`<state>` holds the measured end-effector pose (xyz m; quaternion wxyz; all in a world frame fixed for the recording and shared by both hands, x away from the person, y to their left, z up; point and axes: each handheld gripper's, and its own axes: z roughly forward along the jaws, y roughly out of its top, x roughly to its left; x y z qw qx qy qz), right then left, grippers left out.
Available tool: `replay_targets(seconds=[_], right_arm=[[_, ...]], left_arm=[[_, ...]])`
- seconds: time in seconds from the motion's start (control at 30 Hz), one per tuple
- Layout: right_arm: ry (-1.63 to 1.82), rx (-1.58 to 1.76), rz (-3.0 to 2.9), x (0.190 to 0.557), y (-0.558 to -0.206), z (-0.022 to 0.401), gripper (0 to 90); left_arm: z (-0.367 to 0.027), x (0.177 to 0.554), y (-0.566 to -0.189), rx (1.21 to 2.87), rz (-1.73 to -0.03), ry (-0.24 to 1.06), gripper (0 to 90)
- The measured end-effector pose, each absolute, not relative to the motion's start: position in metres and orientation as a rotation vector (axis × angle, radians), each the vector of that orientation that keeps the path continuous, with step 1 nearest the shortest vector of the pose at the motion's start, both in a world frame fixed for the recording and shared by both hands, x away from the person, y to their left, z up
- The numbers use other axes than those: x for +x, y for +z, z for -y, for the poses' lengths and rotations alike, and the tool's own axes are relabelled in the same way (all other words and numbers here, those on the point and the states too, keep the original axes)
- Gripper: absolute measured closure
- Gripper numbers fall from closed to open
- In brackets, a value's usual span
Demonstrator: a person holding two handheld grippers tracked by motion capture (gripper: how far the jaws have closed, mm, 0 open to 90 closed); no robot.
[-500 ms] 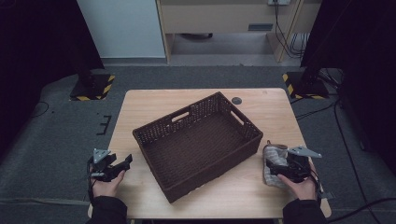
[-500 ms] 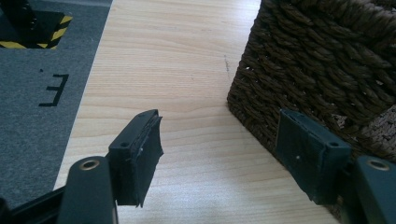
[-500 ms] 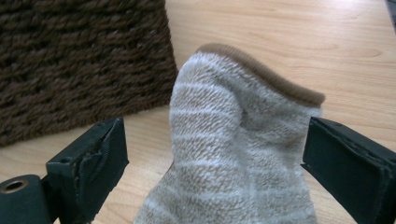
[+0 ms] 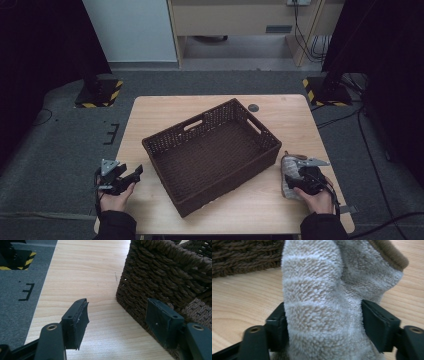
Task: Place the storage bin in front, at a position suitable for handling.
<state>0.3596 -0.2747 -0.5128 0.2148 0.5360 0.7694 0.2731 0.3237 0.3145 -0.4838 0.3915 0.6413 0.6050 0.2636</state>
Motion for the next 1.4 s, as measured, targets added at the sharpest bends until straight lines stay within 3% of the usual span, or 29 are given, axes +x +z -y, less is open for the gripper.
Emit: replay_targets(seconds=[0.13, 0.17, 0.2, 0.37, 0.57, 0.73, 0.83, 1.0, 1.27, 1.4], right_arm=[[0.744, 1.495, -2.111, 0.364, -0.513, 0.278, 46.8], [0.744, 1.495, -2.111, 0.364, -0.513, 0.278, 46.8], [0.745, 1.495, -2.092, 0.365, -0.511, 0.28, 54.7], [0.757, 1.485, -2.044, 0.369, -0.505, 0.284, 61.8], [0.769, 1.509, -2.0, 0.386, -0.507, 0.291, 60.7], [0.763, 1.51, -2.017, 0.39, -0.512, 0.29, 53.7], [0.806, 1.502, -1.995, 0.389, -0.505, 0.29, 39.3], [0.913, 1.433, -1.956, 0.382, -0.487, 0.286, 28.7], [1.036, 1.349, -1.92, 0.372, -0.461, 0.283, 31.3], [1.116, 1.319, -1.911, 0.375, -0.449, 0.275, 34.6]], left_arm=[[-0.314, 0.325, -0.484, 1.624, -1.538, 0.669, 33.9], [-0.314, 0.325, -0.484, 1.622, -1.537, 0.668, 33.9], [-0.314, 0.325, -0.484, 1.622, -1.535, 0.666, 34.1], [-0.313, 0.326, -0.483, 1.615, -1.517, 0.675, 34.5], [-0.314, 0.327, -0.482, 1.603, -1.514, 0.675, 34.6], [-0.315, 0.328, -0.478, 1.591, -1.495, 0.674, 35.5], [-0.316, 0.329, -0.473, 1.587, -1.484, 0.681, 36.9], [-0.318, 0.335, -0.464, 1.582, -1.456, 0.681, 37.5], [-0.32, 0.344, -0.449, 1.551, -1.425, 0.665, 40.0], [-0.314, 0.346, -0.444, 1.538, -1.406, 0.633, 46.3]])
